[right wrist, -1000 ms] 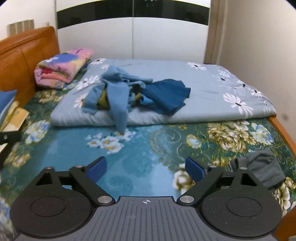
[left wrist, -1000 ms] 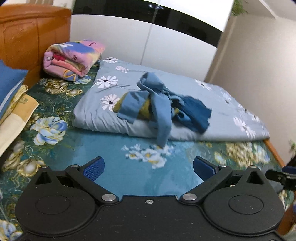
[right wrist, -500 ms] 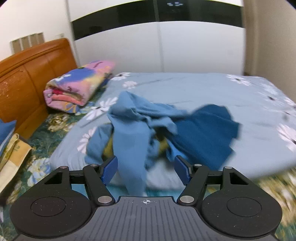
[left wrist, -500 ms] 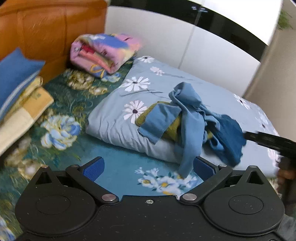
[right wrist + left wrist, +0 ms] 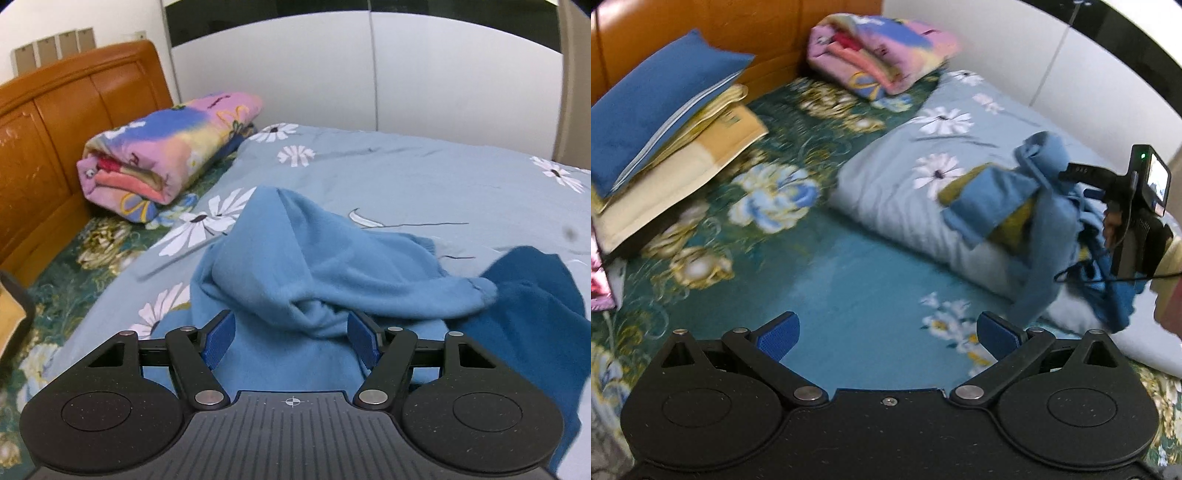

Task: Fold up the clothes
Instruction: 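Grasp the light blue garment with the right gripper and pull it off the pile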

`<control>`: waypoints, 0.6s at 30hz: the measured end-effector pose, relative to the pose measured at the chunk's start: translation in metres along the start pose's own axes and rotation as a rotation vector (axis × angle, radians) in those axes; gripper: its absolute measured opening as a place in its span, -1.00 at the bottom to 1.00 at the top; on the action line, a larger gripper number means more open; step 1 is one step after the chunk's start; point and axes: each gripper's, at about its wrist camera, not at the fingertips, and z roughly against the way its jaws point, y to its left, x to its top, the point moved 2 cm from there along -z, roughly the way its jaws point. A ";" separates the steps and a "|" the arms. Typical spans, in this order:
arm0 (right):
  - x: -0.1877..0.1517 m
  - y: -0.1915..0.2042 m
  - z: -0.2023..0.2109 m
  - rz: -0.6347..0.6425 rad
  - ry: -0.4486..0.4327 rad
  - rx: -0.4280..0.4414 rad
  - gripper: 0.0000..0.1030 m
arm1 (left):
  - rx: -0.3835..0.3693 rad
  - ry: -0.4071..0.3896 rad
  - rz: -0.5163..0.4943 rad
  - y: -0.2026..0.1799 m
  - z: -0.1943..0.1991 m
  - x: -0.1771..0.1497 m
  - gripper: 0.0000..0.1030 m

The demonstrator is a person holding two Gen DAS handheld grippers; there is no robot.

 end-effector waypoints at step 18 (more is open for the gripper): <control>0.027 -0.031 0.081 -0.309 -0.103 0.417 -0.91 | 0.001 0.018 0.050 0.018 0.009 0.007 0.96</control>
